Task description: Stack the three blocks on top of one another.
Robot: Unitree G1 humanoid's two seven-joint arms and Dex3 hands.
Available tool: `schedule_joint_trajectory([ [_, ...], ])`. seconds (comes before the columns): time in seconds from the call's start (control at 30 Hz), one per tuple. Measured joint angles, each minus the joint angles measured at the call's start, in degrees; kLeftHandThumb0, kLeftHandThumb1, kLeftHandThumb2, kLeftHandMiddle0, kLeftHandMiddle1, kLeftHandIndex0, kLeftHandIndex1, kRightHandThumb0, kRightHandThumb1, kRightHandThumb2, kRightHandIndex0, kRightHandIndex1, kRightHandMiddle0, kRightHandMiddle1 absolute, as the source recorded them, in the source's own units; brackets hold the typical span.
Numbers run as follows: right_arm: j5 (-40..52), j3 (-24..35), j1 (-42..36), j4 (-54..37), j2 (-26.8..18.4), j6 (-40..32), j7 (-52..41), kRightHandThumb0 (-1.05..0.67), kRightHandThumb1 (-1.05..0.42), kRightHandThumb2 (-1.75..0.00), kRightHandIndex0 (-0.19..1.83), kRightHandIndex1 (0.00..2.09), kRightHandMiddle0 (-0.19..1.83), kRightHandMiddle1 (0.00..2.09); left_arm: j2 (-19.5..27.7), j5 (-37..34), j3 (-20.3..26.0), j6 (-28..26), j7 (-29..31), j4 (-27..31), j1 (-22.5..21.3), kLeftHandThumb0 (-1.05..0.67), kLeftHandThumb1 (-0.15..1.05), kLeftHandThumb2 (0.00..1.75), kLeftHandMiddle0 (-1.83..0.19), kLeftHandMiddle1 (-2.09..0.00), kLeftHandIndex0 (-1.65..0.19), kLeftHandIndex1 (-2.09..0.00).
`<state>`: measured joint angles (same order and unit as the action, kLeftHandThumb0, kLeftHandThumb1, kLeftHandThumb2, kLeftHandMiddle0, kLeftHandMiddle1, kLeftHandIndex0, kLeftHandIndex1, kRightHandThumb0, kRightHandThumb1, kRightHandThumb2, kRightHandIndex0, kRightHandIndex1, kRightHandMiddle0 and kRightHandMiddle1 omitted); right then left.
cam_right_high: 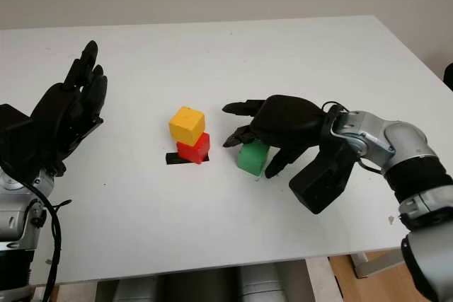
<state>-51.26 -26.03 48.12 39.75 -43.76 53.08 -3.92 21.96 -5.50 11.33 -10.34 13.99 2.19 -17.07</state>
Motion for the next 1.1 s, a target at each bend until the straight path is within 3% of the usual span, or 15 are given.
schedule_joint_trajectory([
  [0.07,-0.65,-0.39,0.2,0.83,0.0,0.3,1.44,-0.57,-0.9,-0.05,0.16,0.07,0.55,0.51,0.01,0.0,0.0,-0.31,0.2,0.16,0.1,-0.81,1.05,0.56,0.19,0.0,0.16,-0.05],
  [0.2,-0.79,-0.67,0.88,2.52,0.02,1.31,4.59,-0.51,-0.9,-0.05,0.24,0.07,0.42,1.19,0.18,0.04,-0.01,-0.33,0.83,0.21,0.11,-0.82,1.05,0.56,0.19,0.0,0.16,-0.06],
  [0.3,-0.78,-0.72,1.18,3.31,0.04,1.76,6.25,-0.47,-0.93,-0.06,0.28,0.07,0.44,1.44,0.33,0.13,-0.02,-0.34,1.19,0.21,0.11,-0.82,1.05,0.57,0.19,0.0,0.15,-0.06],
  [0.6,-0.76,-1.1,1.63,3.62,0.04,1.88,7.87,-0.43,-0.93,-0.05,0.32,0.08,0.43,1.46,0.41,0.77,-0.08,-0.39,1.56,0.19,0.1,-0.82,1.05,0.55,0.19,0.0,0.13,-0.06],
  [0.77,9.16,0.68,1.33,3.61,0.92,-0.76,-1.46,-0.41,-0.92,-0.05,0.3,0.06,0.45,1.46,0.41,0.84,-0.12,-0.43,1.57,0.13,0.09,-0.83,1.05,0.55,0.19,0.0,0.14,-0.05],
  [0.9,22.4,4.31,0.05,2.14,2.67,-8.22,-14.01,-0.4,-0.94,-0.06,0.23,0.03,0.38,1.45,0.41,0.73,-0.1,-0.54,1.65,0.07,0.08,-0.81,1.05,0.55,0.19,0.0,0.14,-0.05],
  [1.1,39.57,11.28,-2.75,-4.12,7.07,-28.55,-28.36,-0.46,-0.95,-0.06,0.17,0.02,0.38,1.45,0.4,0.75,-0.1,-0.31,1.71,-0.07,0.09,-0.81,1.05,0.55,0.19,0.0,0.14,-0.05],
])
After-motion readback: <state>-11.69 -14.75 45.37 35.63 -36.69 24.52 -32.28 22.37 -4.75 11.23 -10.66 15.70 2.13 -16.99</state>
